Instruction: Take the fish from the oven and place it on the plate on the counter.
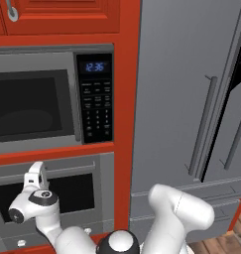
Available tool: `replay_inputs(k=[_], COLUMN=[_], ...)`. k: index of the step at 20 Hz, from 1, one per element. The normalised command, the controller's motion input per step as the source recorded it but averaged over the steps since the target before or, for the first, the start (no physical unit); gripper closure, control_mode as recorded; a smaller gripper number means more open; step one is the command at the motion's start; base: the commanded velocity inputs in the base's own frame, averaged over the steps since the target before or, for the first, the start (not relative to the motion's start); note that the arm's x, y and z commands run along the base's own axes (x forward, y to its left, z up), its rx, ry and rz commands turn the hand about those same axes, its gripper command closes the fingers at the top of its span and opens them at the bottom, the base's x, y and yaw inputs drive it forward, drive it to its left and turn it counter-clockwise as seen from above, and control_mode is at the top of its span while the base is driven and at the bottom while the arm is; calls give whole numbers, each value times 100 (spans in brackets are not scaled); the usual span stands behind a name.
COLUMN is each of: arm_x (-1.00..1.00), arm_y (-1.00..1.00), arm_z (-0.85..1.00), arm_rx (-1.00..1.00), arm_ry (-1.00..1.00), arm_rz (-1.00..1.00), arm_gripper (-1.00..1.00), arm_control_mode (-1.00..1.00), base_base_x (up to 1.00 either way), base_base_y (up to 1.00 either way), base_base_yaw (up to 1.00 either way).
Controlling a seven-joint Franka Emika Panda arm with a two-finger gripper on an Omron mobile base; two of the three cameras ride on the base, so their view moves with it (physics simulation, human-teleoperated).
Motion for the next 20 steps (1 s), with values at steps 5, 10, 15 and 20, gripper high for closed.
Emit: replay_inputs(k=[5,10,15,20], arm_x=[25,30,3,0], arm_y=[1,3,0,0], arm_z=[0,0,0,0], arm_rx=[0,0,0,0], arm_ry=[-27,-15,0,0], arm_rz=[0,0,1,0], arm_gripper=[-100,-100,-100,100], arm_control_mode=[-100,-100,-100,-100], base_base_x=[0,0,0,0], base_base_y=[0,0,0,0], base_base_yaw=[0,0,0,0])
